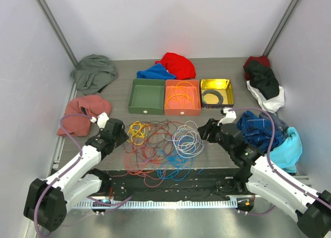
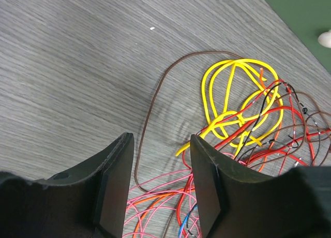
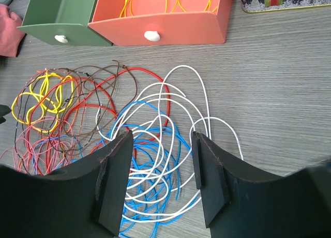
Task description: Untangle the cables
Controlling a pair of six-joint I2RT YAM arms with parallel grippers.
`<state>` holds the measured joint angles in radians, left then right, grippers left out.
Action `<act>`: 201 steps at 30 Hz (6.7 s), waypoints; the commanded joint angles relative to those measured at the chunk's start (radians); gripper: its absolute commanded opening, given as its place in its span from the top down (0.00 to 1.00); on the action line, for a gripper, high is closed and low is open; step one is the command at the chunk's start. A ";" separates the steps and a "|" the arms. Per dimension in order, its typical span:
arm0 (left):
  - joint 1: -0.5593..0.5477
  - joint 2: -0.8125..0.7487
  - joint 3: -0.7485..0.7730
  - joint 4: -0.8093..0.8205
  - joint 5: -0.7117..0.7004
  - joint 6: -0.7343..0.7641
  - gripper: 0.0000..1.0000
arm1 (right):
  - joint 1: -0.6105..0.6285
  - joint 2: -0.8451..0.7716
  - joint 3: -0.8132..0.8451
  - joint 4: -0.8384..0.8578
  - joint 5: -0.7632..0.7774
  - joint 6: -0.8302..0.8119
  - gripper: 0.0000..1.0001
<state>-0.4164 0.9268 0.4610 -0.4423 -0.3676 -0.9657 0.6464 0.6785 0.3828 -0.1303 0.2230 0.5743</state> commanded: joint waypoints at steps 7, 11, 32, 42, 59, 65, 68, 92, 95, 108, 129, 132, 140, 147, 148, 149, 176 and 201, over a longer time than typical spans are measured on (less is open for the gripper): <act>0.005 -0.120 -0.010 0.013 0.001 -0.042 0.46 | 0.006 -0.007 0.002 0.034 0.009 -0.013 0.43; 0.004 -0.178 -0.012 -0.009 -0.027 0.005 0.46 | 0.004 0.000 -0.005 0.044 0.009 -0.014 0.43; 0.004 0.053 -0.058 0.200 -0.007 -0.036 0.70 | 0.004 0.000 0.008 0.020 0.015 -0.031 0.43; 0.002 -0.129 0.125 0.056 -0.073 0.114 1.00 | 0.004 0.009 0.013 0.031 0.001 -0.027 0.43; -0.149 -0.060 0.729 0.142 0.226 0.301 1.00 | 0.006 0.010 0.168 -0.008 -0.017 -0.045 0.44; -0.263 0.044 0.981 0.151 0.211 0.396 1.00 | 0.004 0.003 0.220 -0.009 -0.060 -0.036 0.44; -0.280 0.093 1.083 0.155 0.226 0.421 1.00 | 0.006 -0.002 0.240 -0.008 -0.067 -0.034 0.44; -0.295 0.271 1.246 0.111 0.363 0.404 1.00 | 0.004 0.010 0.531 0.276 -0.244 -0.028 0.36; -0.303 0.280 1.228 0.112 0.363 0.403 1.00 | 0.004 0.076 0.629 0.285 -0.289 -0.018 0.35; -0.343 0.313 1.183 0.120 0.363 0.407 1.00 | 0.007 0.298 0.738 0.348 -0.357 -0.014 0.31; -0.375 0.218 1.068 0.096 0.158 0.447 1.00 | 0.022 0.234 0.737 0.213 0.090 -0.145 0.99; -0.375 0.182 1.032 0.074 0.069 0.449 1.00 | 0.022 0.201 0.774 0.137 0.222 -0.198 0.99; -0.374 0.101 0.900 0.011 -0.244 0.446 0.97 | 0.021 0.138 0.834 -0.002 0.441 -0.307 0.99; -0.374 0.010 0.662 0.285 -0.032 0.458 0.30 | 0.021 0.173 0.887 -0.049 0.317 -0.289 0.99; -0.374 0.009 0.645 0.313 0.010 0.456 0.28 | 0.022 0.187 0.904 -0.060 0.309 -0.281 0.99; -0.374 0.020 0.633 0.336 0.097 0.447 0.26 | 0.021 0.194 0.913 -0.066 0.300 -0.281 0.99; -0.375 -0.382 0.139 0.244 0.075 0.216 0.30 | -0.039 0.685 1.150 0.041 0.273 -0.323 0.99; -0.375 -0.416 0.048 0.221 0.084 0.174 0.31 | -0.110 0.994 1.010 0.196 0.188 -0.261 0.99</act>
<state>-0.7906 0.5087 0.5114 -0.2440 -0.2729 -0.7830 0.5449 1.6428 1.4067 0.0231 0.4339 0.2985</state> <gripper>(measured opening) 0.693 0.073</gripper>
